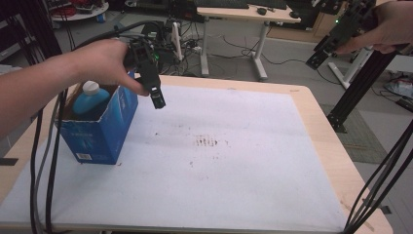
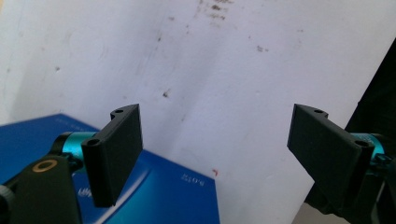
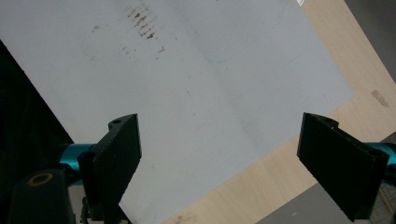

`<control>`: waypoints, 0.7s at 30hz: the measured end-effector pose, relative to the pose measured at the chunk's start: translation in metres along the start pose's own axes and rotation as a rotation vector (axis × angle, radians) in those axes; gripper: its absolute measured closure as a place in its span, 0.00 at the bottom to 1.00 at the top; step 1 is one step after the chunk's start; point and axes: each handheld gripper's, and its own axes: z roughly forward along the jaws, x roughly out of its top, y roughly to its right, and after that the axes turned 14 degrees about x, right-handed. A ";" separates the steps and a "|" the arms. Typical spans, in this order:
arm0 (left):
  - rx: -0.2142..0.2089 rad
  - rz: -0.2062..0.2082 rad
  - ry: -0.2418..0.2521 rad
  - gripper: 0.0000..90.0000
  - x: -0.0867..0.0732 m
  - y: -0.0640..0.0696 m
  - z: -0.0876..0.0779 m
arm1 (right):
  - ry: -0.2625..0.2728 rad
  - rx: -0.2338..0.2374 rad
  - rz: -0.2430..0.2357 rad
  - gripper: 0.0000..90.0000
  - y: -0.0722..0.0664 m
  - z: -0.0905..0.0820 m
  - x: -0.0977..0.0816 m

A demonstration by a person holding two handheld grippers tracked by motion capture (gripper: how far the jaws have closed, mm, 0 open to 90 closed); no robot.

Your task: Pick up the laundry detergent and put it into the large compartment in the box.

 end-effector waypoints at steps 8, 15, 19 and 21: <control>-0.013 0.038 -0.001 0.20 0.022 0.017 0.016 | 0.010 -0.004 0.003 0.14 0.000 -0.004 -0.006; -0.019 0.036 -0.003 0.20 0.024 0.019 0.020 | 0.010 -0.005 0.001 0.14 0.001 -0.003 -0.007; -0.019 0.038 -0.006 0.20 0.025 0.019 0.020 | 0.006 -0.007 0.004 0.14 0.001 -0.003 -0.007; -0.020 0.034 -0.011 0.20 0.024 0.019 0.021 | 0.008 -0.006 0.001 0.14 0.001 -0.003 -0.007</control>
